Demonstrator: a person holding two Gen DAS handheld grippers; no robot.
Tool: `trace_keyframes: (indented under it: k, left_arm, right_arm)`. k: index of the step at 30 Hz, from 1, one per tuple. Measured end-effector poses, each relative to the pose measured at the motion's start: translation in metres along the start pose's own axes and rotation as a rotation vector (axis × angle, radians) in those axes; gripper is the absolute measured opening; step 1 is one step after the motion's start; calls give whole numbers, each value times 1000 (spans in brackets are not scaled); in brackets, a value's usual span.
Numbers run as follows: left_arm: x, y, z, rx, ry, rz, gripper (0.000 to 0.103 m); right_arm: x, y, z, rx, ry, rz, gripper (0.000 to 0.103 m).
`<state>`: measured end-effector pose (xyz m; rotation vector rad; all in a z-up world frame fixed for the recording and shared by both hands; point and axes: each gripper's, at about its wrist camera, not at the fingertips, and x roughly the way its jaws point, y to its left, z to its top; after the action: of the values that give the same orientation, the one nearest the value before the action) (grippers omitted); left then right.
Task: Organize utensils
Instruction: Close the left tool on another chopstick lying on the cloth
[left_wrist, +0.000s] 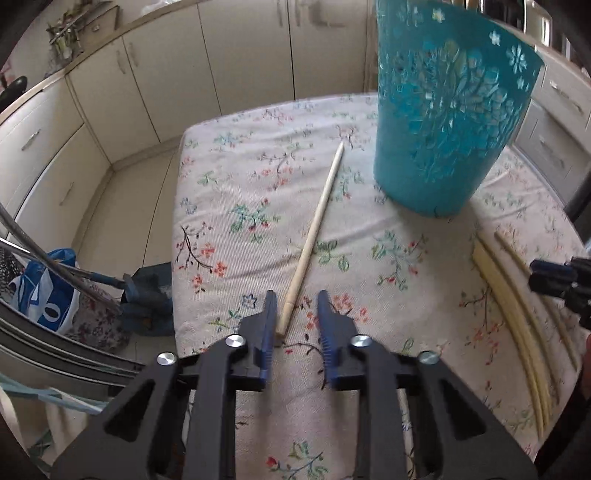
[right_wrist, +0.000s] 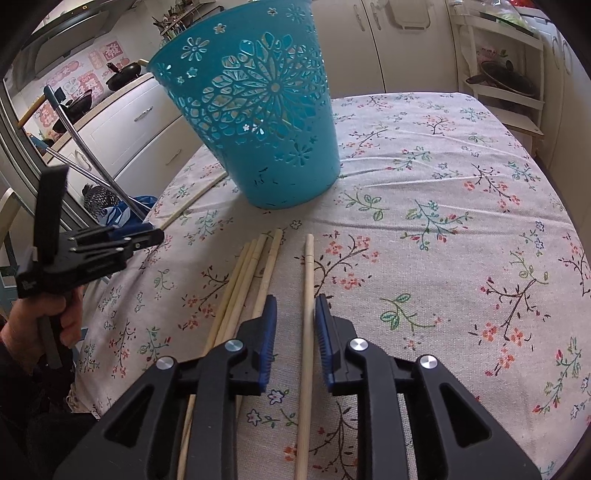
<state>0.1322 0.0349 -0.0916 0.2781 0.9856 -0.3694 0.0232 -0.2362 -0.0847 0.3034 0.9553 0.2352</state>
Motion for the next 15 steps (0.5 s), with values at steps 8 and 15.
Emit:
trace_keyframes:
  k: [8, 15]
  left_arm:
    - [-72, 2, 16, -48, -52, -70, 4]
    - [-188, -10, 72, 33, -149, -83, 4]
  right_arm:
    - [0, -2, 0, 9, -1, 13, 23]
    - [-1, -6, 0, 22, -3, 23, 22]
